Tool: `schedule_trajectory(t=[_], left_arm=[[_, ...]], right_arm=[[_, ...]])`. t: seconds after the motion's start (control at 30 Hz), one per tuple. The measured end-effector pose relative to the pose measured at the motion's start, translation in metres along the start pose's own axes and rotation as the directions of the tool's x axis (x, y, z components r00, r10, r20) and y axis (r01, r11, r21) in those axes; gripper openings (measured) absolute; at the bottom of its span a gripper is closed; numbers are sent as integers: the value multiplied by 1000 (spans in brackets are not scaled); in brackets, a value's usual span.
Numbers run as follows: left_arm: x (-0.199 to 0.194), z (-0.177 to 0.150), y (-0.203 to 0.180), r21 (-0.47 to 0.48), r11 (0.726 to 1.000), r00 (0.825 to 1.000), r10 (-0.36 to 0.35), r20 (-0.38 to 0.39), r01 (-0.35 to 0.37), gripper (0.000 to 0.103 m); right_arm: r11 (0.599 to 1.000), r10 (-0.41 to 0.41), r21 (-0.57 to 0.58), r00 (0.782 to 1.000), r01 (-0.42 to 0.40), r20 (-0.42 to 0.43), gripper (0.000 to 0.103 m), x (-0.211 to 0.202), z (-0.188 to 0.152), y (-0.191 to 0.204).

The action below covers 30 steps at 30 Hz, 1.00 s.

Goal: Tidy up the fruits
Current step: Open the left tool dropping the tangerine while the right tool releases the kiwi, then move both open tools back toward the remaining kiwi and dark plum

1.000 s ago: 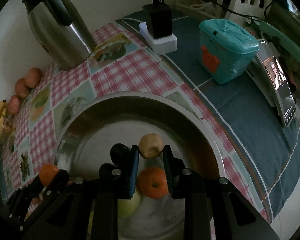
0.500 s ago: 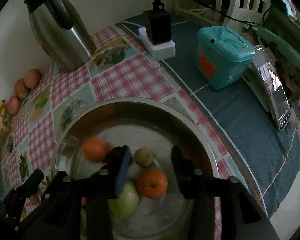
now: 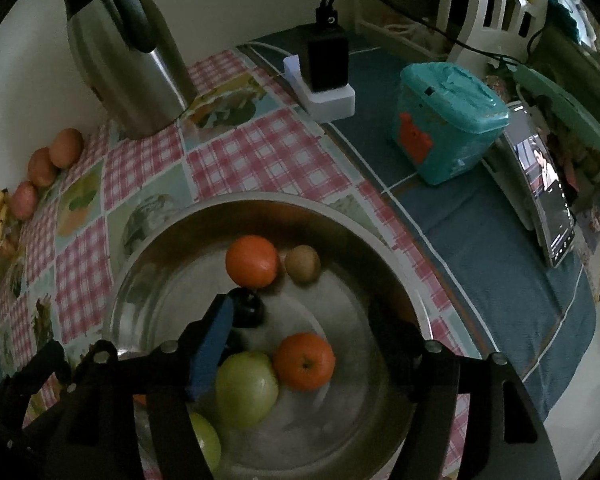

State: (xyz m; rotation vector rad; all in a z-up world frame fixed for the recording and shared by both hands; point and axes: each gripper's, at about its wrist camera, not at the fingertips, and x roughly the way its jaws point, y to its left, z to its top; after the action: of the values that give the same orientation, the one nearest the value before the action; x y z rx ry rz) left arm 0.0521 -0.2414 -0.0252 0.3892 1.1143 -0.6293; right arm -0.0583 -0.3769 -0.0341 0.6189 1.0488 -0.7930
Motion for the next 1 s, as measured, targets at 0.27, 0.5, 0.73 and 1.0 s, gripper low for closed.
schedule_trajectory(t=[0.27,0.5,0.73,1.0], left_arm=[[3,-2,16,-87,996,999,15,-48,-19,95],[6,-4,33,-138,990,997,25,-73,-35,102],[6,-2,50,-170,984,996,44,-78,-56,102],[16,-8,60,-188,981,993,27,-119,-49,102]], right_arm=[[1000,1,-30,1000,-2,-18,71,3,-3,7],[999,11,-38,1000,-12,-11,93,3,-7,9],[998,10,-66,1000,-11,-15,93,4,-9,19],[997,-1,-76,1000,-1,-19,93,9,-10,29]])
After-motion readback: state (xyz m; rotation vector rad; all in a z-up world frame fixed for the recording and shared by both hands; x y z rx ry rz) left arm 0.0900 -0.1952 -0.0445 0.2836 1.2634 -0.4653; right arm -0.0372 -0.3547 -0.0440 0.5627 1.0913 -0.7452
